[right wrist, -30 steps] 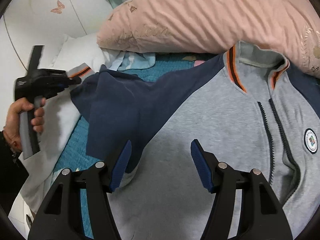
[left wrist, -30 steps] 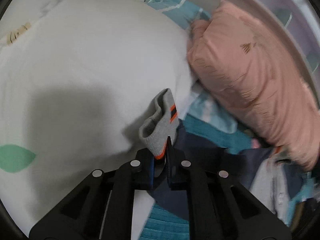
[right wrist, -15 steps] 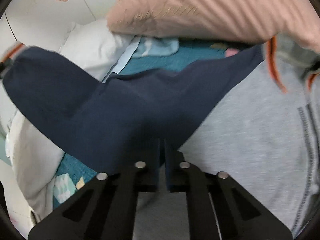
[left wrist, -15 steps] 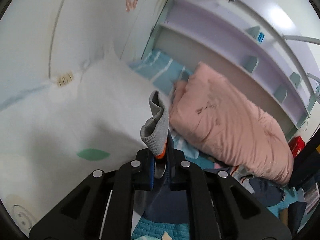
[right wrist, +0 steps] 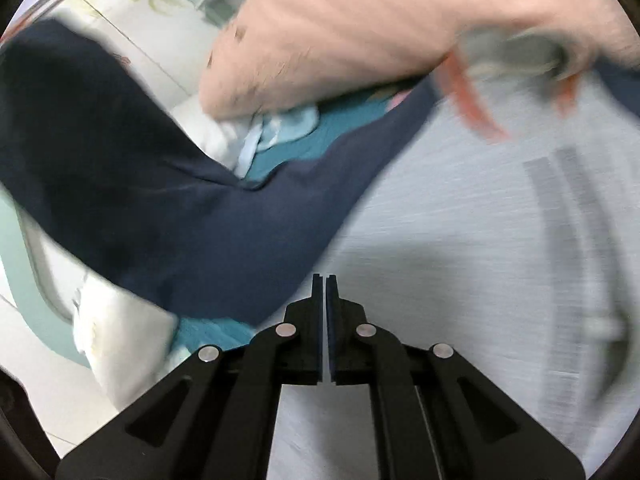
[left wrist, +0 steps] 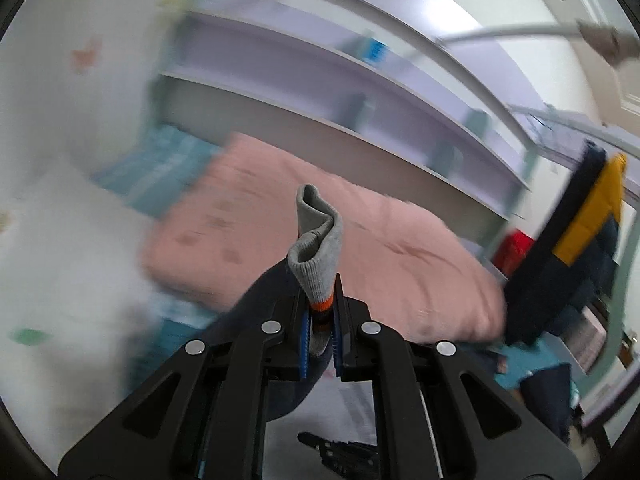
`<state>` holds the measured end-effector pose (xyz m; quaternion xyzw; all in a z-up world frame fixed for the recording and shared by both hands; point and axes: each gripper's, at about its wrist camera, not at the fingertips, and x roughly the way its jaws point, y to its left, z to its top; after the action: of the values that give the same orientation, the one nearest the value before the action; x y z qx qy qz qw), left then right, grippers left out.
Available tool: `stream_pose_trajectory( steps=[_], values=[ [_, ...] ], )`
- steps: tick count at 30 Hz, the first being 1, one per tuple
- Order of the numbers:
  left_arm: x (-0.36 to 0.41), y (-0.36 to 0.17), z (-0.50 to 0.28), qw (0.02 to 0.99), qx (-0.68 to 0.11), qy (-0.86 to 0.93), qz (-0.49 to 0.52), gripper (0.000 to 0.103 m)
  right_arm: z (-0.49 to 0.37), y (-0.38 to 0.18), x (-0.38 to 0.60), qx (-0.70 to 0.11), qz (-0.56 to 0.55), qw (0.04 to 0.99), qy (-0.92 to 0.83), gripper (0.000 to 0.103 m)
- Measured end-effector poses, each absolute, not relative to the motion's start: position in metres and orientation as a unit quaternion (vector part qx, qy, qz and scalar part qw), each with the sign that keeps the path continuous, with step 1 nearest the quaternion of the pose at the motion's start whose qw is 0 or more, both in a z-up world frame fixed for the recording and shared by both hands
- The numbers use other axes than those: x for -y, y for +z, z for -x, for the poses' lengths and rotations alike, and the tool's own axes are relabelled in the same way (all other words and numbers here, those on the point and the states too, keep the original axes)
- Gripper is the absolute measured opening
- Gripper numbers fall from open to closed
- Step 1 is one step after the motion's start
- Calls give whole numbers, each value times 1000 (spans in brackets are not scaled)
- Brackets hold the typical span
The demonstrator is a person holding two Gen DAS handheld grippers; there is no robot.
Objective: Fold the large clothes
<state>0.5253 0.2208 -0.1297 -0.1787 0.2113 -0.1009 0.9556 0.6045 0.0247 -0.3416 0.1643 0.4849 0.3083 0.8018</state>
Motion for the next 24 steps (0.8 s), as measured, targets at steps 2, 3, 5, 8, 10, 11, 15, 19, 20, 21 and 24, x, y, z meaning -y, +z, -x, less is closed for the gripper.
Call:
stream_pose_trajectory(
  steps=[2, 3, 5, 8, 10, 11, 15, 19, 20, 21, 24],
  values=[
    [-177, -145, -549, 947, -226, -130, 187, 8, -595, -331, 32, -474, -140, 825, 274, 2],
    [-158, -154, -561, 943, -235, -138, 189, 8, -592, -329, 48, -475, -131, 830, 261, 2],
    [-119, -179, -591, 932, -263, -149, 197, 8, -587, -322, 103, -470, -94, 852, 211, 5],
    [-71, -215, -629, 920, -301, -146, 204, 8, -586, -319, 174, -471, -71, 867, 150, 5],
    [-40, -248, -651, 911, -330, -144, 201, 8, -586, -319, 217, -471, -72, 872, 114, 5],
    [-31, -263, -661, 906, -346, -142, 201, 8, -586, -320, 239, -472, -72, 874, 95, 5],
    [4, -324, -687, 890, -401, -124, 180, 9, -589, -324, 302, -465, -75, 881, 42, 5],
    [15, -375, -701, 863, -456, -124, 176, 35, -596, -330, 338, -458, -84, 885, 7, 5],
    [15, -382, -700, 856, -471, -120, 178, 63, -599, -332, 347, -459, -91, 884, -3, 5],
    [11, -384, -697, 856, -470, -111, 185, 69, -603, -334, 352, -458, -99, 883, -10, 5],
    [-11, -377, -681, 859, -432, -131, 243, 87, -613, -342, 383, -452, -136, 880, -45, 6]
  ],
)
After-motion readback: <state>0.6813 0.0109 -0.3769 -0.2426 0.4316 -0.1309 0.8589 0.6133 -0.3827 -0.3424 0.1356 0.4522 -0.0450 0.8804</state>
